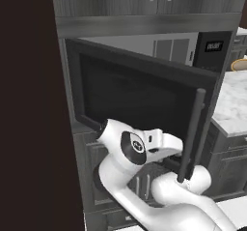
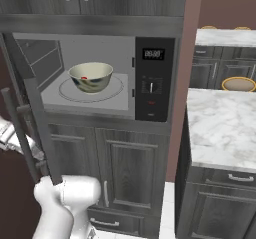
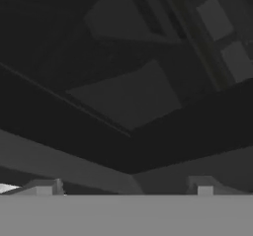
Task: Pick the tomato from the sink and place it in the bowl. Then pick the bowl and place it in the microwave. Then close the microwave door and press the start button.
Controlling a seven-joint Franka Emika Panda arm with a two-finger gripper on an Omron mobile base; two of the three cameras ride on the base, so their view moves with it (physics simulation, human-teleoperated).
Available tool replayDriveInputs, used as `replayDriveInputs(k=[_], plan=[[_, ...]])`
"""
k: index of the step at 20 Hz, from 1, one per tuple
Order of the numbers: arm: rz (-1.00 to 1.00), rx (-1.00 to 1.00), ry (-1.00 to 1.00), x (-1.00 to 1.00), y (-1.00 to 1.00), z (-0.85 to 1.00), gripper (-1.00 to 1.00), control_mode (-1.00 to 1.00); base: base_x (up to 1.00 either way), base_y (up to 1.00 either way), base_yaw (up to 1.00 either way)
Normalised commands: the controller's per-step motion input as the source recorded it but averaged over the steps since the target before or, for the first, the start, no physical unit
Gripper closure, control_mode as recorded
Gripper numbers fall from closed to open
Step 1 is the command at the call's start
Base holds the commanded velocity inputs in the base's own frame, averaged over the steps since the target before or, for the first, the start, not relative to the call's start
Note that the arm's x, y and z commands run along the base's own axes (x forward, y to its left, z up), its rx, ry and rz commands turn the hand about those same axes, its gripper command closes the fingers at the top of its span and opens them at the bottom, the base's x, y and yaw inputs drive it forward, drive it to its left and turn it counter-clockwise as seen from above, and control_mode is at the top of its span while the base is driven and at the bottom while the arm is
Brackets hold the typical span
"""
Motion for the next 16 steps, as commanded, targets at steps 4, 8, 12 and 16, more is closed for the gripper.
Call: replayDriveInputs(k=[4, 8, 12, 16], plan=[[0.35, 0.0, 0.02, 0.96, -0.95, 0.0, -1.0, -1.0, 0.0, 0.0, 0.0], [0.34, 0.0, 0.02, 1.0, -1.0, 0.0, -1.0, -1.0, 0.0, 0.0, 0.0], [0.33, 0.0, 0.0, 1.0, -1.0, 0.0, -1.0, -1.0, 0.0, 0.0, 0.0], [0.33, 0.0, 0.02, 1.0, -0.83, 0.0, -1.0, -1.0, 0.0, 0.0, 0.0]])
